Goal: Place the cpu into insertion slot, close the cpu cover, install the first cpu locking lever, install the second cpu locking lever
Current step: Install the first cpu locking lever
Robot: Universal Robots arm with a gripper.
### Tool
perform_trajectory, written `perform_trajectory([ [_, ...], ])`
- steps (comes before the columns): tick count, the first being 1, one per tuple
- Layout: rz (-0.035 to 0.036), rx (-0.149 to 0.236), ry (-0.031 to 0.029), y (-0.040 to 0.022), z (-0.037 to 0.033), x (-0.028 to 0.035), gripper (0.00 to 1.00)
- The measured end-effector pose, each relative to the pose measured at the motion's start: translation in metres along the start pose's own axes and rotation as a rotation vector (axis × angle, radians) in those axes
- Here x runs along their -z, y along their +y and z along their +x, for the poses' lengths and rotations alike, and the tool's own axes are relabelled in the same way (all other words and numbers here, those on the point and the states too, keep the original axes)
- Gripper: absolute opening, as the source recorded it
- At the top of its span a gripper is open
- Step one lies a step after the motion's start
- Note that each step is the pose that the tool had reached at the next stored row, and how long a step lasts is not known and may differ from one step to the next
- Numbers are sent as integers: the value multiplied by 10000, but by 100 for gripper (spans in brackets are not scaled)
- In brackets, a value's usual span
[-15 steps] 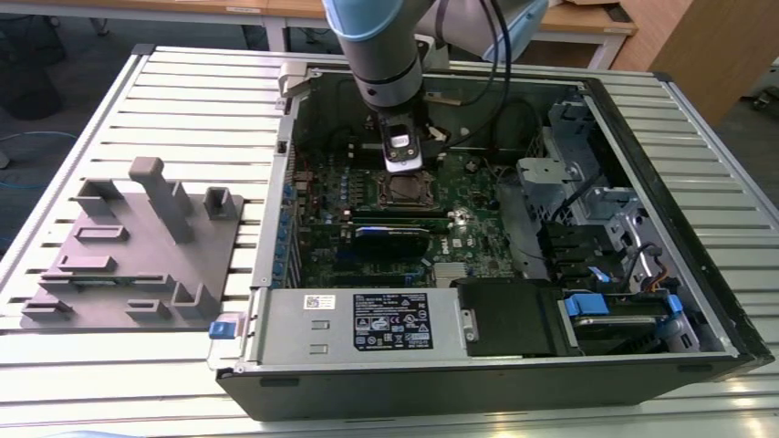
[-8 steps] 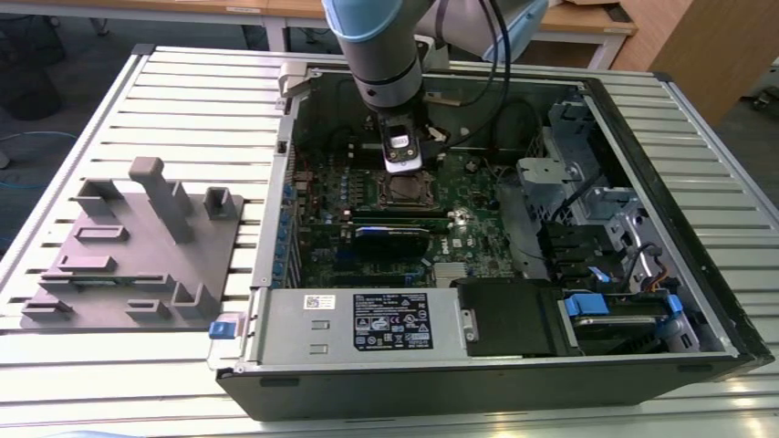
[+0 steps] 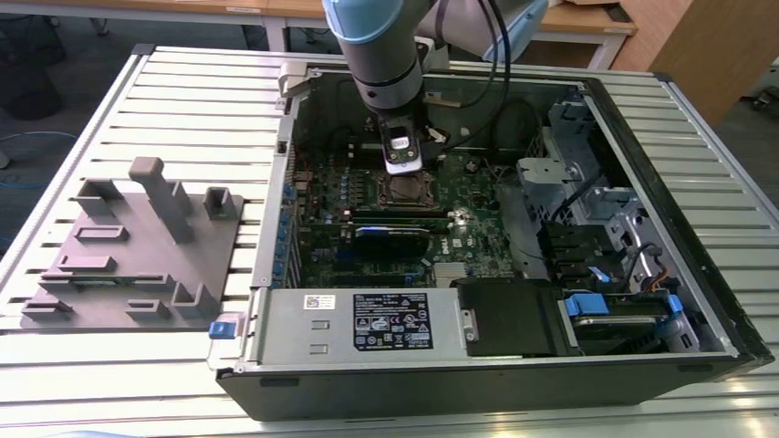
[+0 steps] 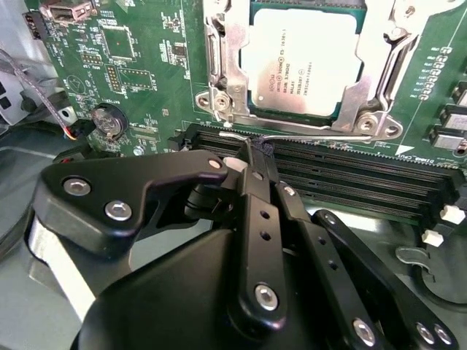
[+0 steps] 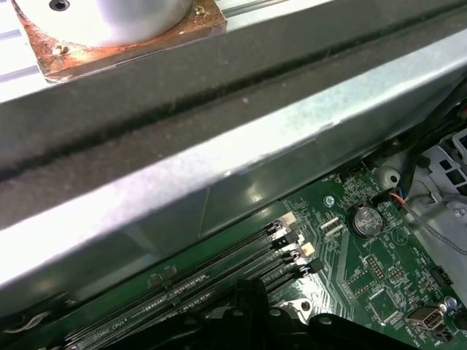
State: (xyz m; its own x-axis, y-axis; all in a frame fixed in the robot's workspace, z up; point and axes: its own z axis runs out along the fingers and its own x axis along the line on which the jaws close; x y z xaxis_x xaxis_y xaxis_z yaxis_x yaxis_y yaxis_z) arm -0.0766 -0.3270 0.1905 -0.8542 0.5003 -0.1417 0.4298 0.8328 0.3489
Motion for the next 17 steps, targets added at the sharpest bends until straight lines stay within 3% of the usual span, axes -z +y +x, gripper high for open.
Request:
perform_trajectory([
  [15,262,113,-126,-14,-62,-8,11],
  [17,273,118,-131,-16,-62,-11,11],
])
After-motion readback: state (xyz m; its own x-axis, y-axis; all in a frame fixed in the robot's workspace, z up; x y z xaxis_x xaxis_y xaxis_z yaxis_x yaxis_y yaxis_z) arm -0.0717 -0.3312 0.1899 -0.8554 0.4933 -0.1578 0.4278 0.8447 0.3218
